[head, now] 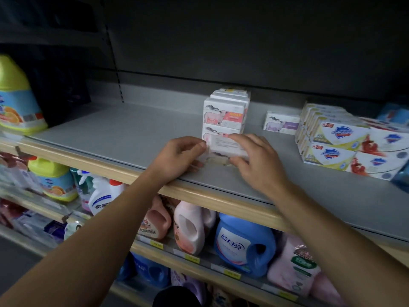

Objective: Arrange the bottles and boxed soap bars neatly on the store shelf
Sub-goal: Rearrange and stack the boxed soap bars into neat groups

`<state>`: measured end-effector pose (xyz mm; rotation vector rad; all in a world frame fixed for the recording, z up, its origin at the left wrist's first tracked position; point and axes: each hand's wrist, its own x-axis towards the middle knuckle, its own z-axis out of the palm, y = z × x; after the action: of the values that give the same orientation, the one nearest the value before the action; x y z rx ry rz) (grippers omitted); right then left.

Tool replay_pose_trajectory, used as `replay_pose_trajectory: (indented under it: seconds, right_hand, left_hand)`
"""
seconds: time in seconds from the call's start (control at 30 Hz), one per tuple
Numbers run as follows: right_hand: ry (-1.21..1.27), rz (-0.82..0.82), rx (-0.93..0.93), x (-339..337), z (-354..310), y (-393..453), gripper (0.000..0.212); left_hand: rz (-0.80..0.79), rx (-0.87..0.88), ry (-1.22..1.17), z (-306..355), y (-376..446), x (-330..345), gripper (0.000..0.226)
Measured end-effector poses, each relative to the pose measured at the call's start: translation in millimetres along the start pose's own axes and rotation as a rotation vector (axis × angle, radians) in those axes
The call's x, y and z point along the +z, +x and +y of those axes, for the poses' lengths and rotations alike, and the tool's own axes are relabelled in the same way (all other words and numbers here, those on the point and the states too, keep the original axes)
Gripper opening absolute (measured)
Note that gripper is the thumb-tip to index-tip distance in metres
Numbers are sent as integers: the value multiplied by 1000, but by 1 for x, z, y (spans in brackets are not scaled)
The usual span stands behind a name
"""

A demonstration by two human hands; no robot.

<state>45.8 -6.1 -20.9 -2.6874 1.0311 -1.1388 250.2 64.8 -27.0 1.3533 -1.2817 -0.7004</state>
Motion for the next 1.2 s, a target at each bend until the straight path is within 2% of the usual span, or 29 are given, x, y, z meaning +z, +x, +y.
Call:
replay_pose_trajectory:
  seconds: [0.07,0.17,0.27,0.33,0.47,0.53,0.63,0.7,1.2]
  right_hand:
    - [-49,-14,68,-16,22,-6,51]
    - [-126,-75,139,-35,50,-13,50]
    - [-187,-141,196,-42,66,-14,49]
    - [-280,-147,202,-42,69,-12,49]
    - [-527,-46,136,-41,56,-19,46]
    - [-488,-39,133,-35,45,-29,50]
    - [-362,-174,243,-23,40,-35,67]
    - [-313,-192,265,-19,47,-29,74]
    - [-290,-241,527,27,150,72,92]
  left_hand:
    - [28,54,256,0,7,10,14]
    - [65,69,562,1,15,23,30]
    - [-22,86,919,-3,18,31,47]
    - [-72,80,1011,-5,18,32,48]
    - [-108,100,1055,-7,17,32,41]
    - [-103,112,1050,-8,17,32,40]
    - [-98,116,1038,-10,16,32,40]
    - [-98,115,1038,-11,17,32,43]
    - [-59,97,1037,-30,33,31,55]
